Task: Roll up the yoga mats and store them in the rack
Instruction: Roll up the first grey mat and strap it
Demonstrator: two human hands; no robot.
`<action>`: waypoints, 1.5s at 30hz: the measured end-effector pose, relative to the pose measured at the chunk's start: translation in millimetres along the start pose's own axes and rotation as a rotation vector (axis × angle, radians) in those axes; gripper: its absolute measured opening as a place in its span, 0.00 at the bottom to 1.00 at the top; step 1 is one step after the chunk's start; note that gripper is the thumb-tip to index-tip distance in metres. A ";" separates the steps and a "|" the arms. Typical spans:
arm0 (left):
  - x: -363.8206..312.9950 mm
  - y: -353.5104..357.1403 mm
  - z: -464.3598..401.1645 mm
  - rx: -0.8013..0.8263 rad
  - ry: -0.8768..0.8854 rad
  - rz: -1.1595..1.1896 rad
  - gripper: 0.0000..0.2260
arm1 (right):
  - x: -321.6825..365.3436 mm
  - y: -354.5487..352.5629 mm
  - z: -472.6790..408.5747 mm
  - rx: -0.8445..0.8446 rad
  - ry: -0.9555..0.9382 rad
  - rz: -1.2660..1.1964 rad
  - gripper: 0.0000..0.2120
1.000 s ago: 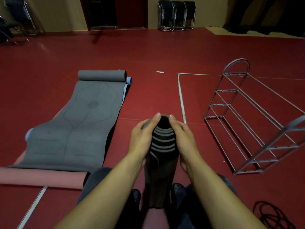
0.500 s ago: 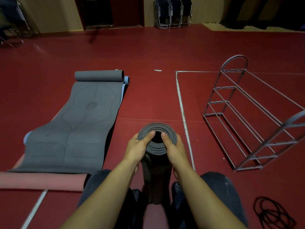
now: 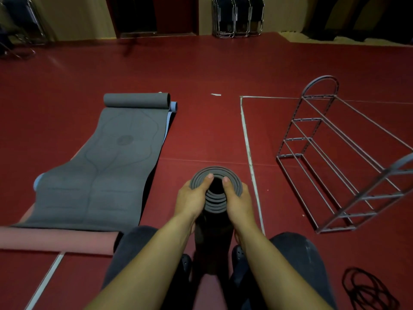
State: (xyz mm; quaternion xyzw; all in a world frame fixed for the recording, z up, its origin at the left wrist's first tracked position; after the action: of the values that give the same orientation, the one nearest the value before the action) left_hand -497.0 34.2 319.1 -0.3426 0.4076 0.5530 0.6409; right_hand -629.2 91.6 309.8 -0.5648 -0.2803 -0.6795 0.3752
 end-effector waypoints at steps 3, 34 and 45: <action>0.0 3.1 0.1 -0.007 0.017 0.034 0.14 | 0.4 -2.8 -1.4 -0.026 -0.001 -0.004 0.33; 29.3 -36.8 29.3 0.287 -0.283 0.473 0.37 | -6.0 -0.3 25.2 0.174 0.022 -0.440 0.10; 30.0 -22.9 22.1 0.495 -0.548 0.219 0.35 | -5.1 -8.8 25.3 0.355 -0.304 0.016 0.14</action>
State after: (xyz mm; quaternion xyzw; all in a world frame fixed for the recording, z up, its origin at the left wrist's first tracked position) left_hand -469.5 63.2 301.3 0.0288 0.3764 0.5741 0.7266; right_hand -621.9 117.9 310.4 -0.5880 -0.4441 -0.5238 0.4275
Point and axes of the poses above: each hand's wrist, its own z-axis away from the middle knuckle, its own y-axis out of the palm, x = y × z, the point moved 6 cm from there along -z, towards the middle knuckle, and after that the axes turned 5 degrees about -y, right-handed, at the moved point
